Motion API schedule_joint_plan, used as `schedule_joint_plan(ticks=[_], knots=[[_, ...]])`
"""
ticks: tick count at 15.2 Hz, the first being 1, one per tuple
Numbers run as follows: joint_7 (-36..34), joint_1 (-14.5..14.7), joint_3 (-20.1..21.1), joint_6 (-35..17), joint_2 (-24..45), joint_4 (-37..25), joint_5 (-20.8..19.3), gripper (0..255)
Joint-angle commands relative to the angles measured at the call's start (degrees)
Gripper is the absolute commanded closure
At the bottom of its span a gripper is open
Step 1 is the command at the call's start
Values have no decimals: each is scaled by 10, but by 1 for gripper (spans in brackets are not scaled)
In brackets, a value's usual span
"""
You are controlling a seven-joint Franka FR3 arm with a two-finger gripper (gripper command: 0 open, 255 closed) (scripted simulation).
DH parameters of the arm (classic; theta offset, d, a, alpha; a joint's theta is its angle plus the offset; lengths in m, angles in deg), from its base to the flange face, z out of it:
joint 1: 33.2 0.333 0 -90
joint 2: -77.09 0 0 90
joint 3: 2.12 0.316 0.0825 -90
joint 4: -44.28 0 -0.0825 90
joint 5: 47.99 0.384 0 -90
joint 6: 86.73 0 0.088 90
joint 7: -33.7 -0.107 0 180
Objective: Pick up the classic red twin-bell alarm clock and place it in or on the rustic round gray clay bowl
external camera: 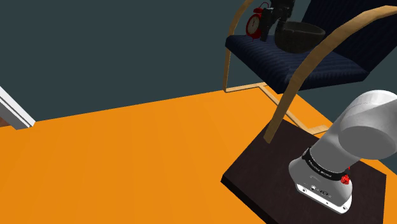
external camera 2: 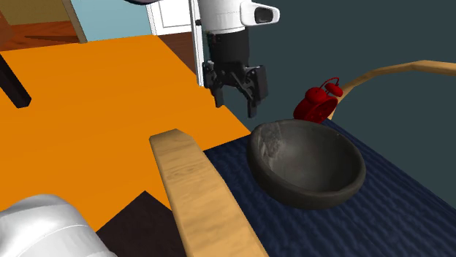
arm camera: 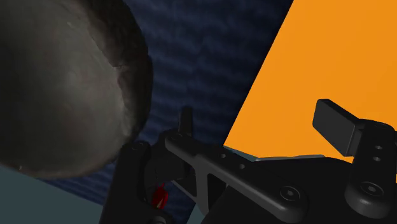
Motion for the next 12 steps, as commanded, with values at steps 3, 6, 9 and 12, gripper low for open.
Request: schedule_joint_plan(ticks=[3,6,9,12], knots=[[23,-12,-26,-8,53,-70,-8,0],[42,-20,-45,-12,97,-127,-9,0],[61,-27,-65,-13,141,-189,-5,0],[82,-35,-84,-10,189,-258,4,0]])
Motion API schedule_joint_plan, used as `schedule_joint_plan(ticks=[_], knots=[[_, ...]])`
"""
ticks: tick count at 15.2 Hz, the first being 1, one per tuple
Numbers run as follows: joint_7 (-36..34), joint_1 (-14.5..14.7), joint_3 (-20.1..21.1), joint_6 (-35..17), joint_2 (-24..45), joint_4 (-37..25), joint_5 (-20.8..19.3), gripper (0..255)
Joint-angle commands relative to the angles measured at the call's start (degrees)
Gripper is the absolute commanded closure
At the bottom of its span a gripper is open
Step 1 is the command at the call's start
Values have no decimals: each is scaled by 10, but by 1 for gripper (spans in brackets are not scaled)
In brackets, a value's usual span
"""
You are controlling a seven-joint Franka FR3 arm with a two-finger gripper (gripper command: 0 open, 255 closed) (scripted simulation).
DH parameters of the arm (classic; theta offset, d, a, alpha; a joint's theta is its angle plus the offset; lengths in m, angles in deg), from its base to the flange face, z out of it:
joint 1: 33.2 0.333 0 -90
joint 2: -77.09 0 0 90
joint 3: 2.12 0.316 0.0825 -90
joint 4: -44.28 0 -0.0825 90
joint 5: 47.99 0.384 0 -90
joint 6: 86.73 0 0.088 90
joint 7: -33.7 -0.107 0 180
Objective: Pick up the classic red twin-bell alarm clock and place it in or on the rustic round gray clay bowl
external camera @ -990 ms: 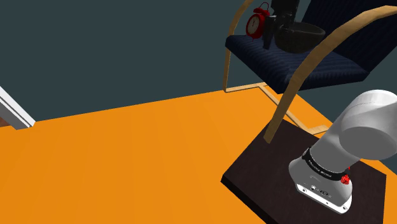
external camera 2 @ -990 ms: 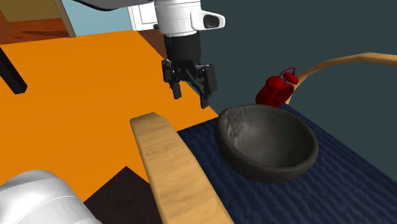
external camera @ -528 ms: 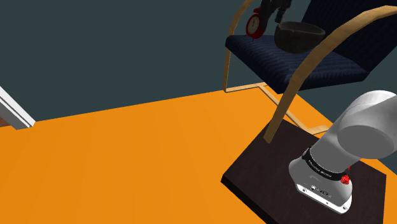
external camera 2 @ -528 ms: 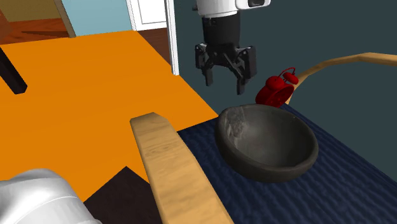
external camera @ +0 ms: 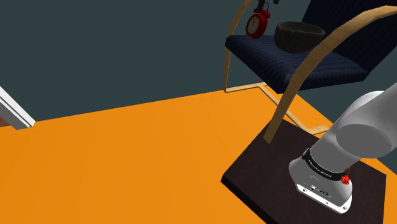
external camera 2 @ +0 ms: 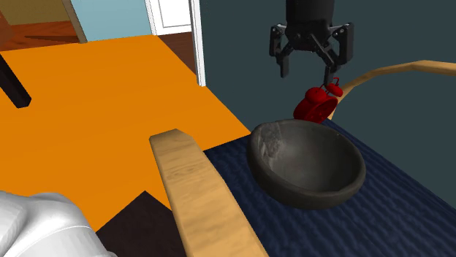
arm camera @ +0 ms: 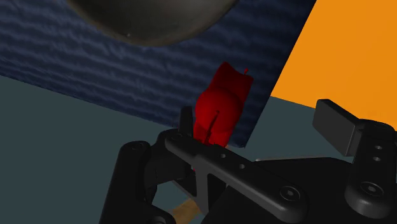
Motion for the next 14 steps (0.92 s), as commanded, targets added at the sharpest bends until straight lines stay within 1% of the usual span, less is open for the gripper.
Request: schedule_joint_plan(ticks=[1,2,10,14], knots=[[14,-5,-13,2,32,-46,7,0],[17,-7,-16,3,39,-56,9,0],[15,-10,-20,-57,33,8,7,0],[15,-10,-20,-57,33,8,7,0]])
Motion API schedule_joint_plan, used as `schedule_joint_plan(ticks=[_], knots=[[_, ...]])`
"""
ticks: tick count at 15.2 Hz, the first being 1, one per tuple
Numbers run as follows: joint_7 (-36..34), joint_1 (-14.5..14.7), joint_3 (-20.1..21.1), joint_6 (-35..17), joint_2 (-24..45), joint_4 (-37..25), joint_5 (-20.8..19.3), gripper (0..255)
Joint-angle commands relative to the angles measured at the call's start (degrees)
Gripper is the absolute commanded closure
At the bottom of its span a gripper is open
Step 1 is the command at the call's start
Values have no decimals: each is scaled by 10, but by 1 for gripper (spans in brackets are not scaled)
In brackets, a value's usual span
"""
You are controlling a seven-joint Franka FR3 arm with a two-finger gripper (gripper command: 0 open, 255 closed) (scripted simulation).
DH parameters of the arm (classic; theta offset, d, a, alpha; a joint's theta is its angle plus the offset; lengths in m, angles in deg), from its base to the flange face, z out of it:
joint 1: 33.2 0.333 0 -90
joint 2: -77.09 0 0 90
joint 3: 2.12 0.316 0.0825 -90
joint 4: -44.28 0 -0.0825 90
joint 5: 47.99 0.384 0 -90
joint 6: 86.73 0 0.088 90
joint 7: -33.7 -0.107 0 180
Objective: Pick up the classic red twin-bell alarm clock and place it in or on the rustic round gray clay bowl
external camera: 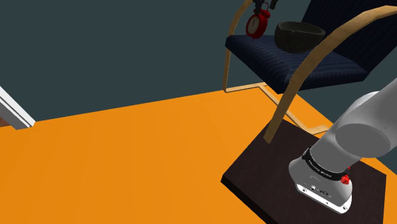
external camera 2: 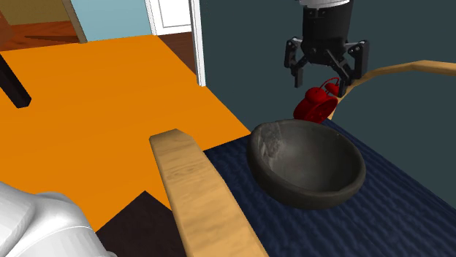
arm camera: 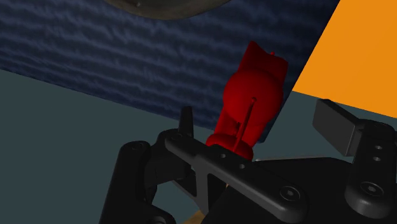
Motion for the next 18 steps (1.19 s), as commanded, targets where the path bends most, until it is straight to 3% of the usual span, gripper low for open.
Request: schedule_joint_plan(ticks=[1,3,4,13,18], knots=[[0,0,0,0,0,0,0,0],[0,0,0,0,0,0,0,0],[0,0,0,0,0,0,0,255],[0,0,0,0,0,0,0,255],[6,1,0,39,10,-49,3,255]])
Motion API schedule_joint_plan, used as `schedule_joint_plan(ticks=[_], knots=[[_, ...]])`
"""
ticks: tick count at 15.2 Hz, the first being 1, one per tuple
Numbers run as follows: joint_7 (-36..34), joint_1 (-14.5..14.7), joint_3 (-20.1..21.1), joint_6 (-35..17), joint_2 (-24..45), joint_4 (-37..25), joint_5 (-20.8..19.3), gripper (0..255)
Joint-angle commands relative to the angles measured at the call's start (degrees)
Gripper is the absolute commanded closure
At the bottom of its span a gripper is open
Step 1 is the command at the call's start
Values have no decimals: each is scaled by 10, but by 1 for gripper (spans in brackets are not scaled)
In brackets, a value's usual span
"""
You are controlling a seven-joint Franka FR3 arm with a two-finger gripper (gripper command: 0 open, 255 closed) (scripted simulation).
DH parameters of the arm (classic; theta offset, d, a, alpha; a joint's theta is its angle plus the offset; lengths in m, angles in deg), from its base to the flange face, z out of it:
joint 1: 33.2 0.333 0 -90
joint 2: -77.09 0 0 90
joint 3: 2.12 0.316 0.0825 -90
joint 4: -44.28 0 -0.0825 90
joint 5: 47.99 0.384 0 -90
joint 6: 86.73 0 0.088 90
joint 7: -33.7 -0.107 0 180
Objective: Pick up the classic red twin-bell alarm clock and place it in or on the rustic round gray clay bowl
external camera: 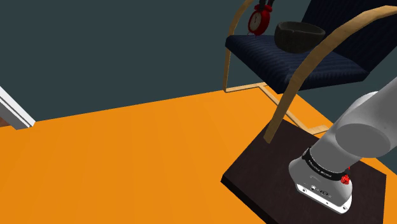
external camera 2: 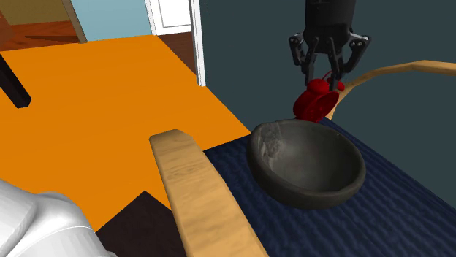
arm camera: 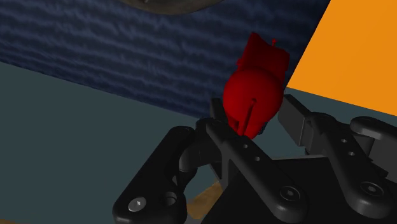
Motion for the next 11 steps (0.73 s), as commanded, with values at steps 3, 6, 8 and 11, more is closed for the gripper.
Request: schedule_joint_plan(ticks=[3,6,8,11], knots=[[6,0,0,32,10,-43,3,255],[10,0,-1,57,19,-76,5,255],[13,0,-1,74,26,-100,7,255],[17,0,-2,99,38,-138,9,255]])
